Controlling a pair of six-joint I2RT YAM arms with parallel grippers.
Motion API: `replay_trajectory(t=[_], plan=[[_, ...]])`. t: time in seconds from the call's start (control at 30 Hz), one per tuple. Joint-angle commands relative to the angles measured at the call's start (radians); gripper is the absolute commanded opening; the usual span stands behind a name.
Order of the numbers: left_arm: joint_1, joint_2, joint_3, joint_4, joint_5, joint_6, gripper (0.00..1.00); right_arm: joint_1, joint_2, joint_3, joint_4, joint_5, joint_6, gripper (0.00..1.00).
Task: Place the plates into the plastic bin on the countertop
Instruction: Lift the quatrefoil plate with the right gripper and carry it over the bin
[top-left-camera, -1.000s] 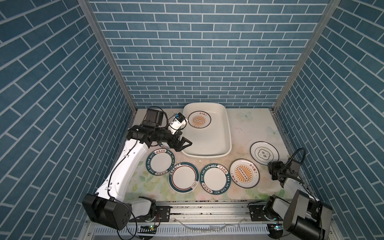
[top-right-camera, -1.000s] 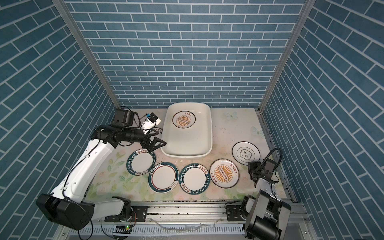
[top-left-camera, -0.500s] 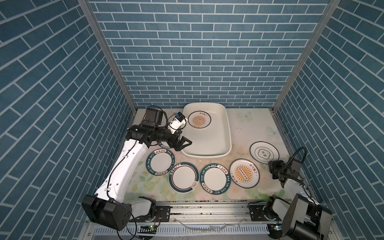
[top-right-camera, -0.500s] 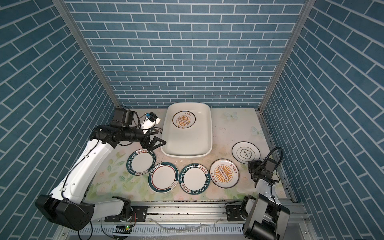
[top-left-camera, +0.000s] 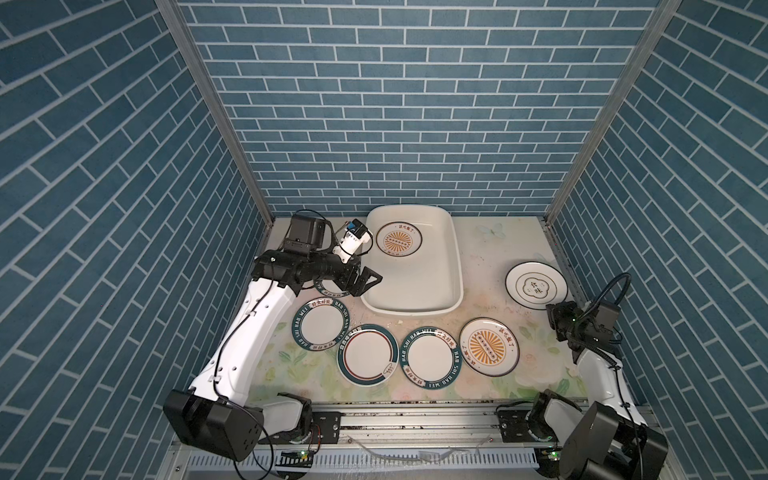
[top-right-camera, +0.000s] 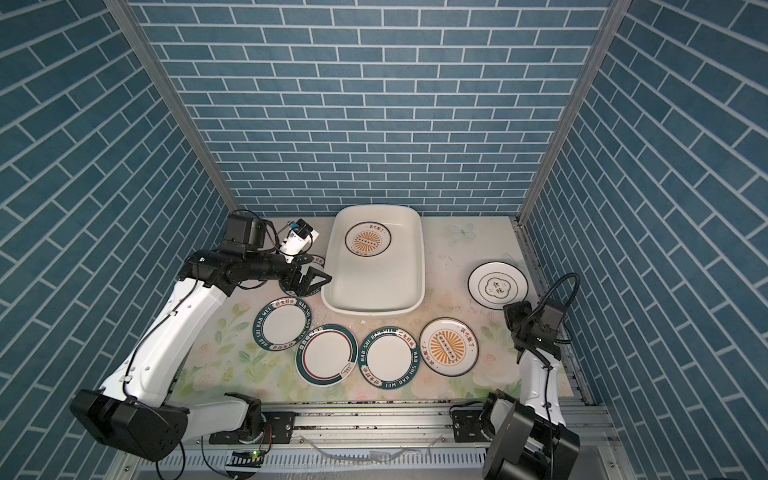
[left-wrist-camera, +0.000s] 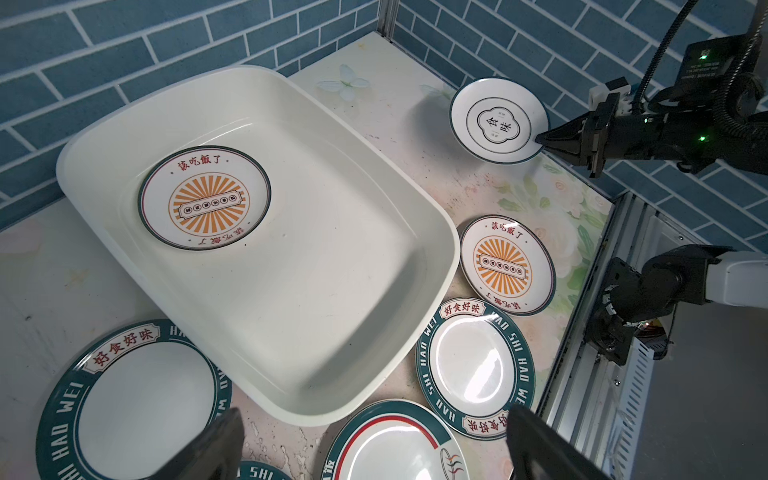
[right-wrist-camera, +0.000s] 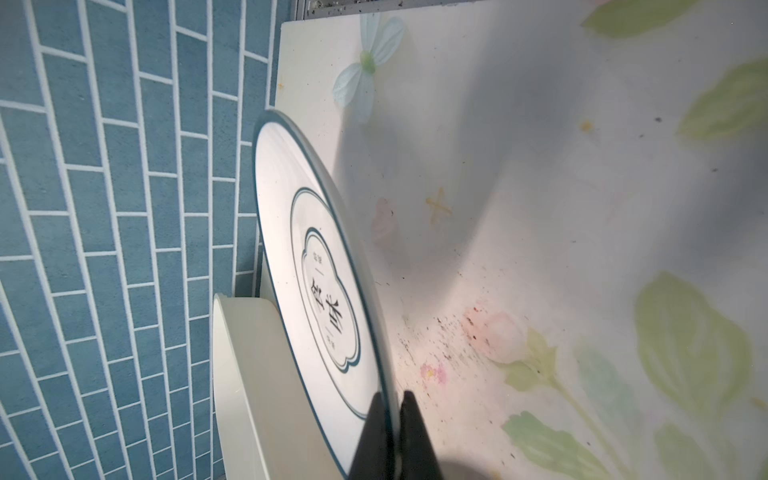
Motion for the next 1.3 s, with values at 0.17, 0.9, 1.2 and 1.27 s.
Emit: replay_trajectory(t=[0.17,0.9,1.2,1.27], plan=[[-0.006,-0.054,0.074,-0.105,-0.194,0.143,1.00,0.033,0.004,0.136,-0.035,-0.026,-0.067,0.00],[-0.004,-0.066,-0.022,-0.030,-0.244,0.008,1.00,0.483,0.278,0.582,-0.041,0.126,-0.092,0.00],[-0.002,-0.076,-0.061,-0.004,-0.235,-0.035,1.00,0.679,0.490,0.770,0.000,0.181,-0.124,0.00],[-0.002,-0.071,-0.052,-0.007,-0.238,-0.040,1.00,0.713,0.542,0.818,0.003,0.182,-0.131,0.00]])
